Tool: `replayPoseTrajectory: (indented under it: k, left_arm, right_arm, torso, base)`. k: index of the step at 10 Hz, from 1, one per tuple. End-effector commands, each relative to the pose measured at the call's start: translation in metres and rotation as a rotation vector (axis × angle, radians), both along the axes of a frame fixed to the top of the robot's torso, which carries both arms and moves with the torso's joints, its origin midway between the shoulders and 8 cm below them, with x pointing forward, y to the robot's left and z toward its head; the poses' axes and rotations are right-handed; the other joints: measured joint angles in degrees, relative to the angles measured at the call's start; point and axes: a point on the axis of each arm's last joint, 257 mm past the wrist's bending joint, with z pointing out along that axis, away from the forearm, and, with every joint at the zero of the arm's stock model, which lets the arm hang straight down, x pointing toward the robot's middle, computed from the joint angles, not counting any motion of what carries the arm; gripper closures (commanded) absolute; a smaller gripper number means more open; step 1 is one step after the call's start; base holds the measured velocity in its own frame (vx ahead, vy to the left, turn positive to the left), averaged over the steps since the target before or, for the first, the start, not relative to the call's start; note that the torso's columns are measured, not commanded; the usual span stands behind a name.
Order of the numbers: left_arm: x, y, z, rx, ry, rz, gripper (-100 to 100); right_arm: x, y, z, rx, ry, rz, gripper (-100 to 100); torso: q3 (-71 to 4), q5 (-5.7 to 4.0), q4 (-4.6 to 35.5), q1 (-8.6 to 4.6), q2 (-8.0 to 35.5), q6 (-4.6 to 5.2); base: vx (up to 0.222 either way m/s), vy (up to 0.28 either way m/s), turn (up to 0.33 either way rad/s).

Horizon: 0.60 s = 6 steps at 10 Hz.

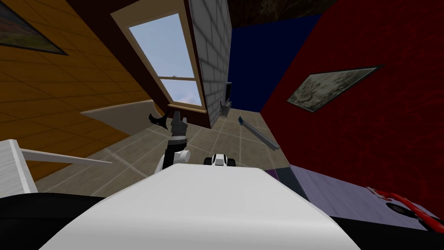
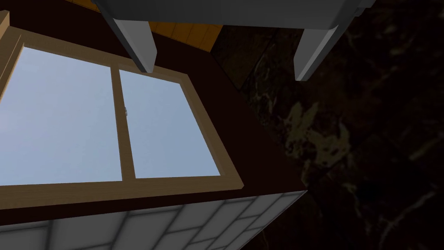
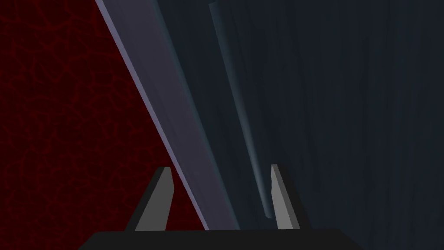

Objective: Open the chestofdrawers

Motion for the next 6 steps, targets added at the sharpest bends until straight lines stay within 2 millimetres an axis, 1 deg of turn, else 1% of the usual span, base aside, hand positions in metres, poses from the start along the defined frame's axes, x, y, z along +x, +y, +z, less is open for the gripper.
replayPoseTrajectory:
  k: [1, 4, 5, 6]
  left_arm:
    - [0.0, 0.0, 0.0, 0.0, 0.0, 0.0, 0]
    - [0.0, -0.0001, 0.0, 0.0, 0.0, 0.0, 0]
    - [0.0, -0.0001, 0.0, 0.0, 0.0, 0.0, 0]
    - [0.0, -0.0001, 0.0, 0.0, 0.0, 0.0, 0]
  right_arm:
    - [0.0017, -0.0029, 0.0011, 0.002, 0.001, -0.001, 100]
    - [0.0044, -0.0073, 0.0028, 0.004, 0.001, -0.002, 100]
    - [0.0056, -0.0015, -0.0044, 0.024, -0.006, 0.003, 100]
    - [0.008, -0.0001, -0.005, 0.028, -0.005, 0.004, 100]
  torso:
    - [0.03, -0.05, 0.04, 0.31, -0.02, -0.02]
    - [-0.36, 0.85, -0.06, 0.87, -0.02, 0.06]
    - [-0.33, 0.88, -0.05, 0.81, 0.07, 0.08]
    - [-0.3, 0.82, -0.03, 0.39, 0.13, 0.1]
  base:
    - [0.047, 0.163, 0.003]
    - [0.049, 0.221, 0.007]
    - [0.014, 0.103, 0.005]
    - [0.025, 0.104, 0.0]
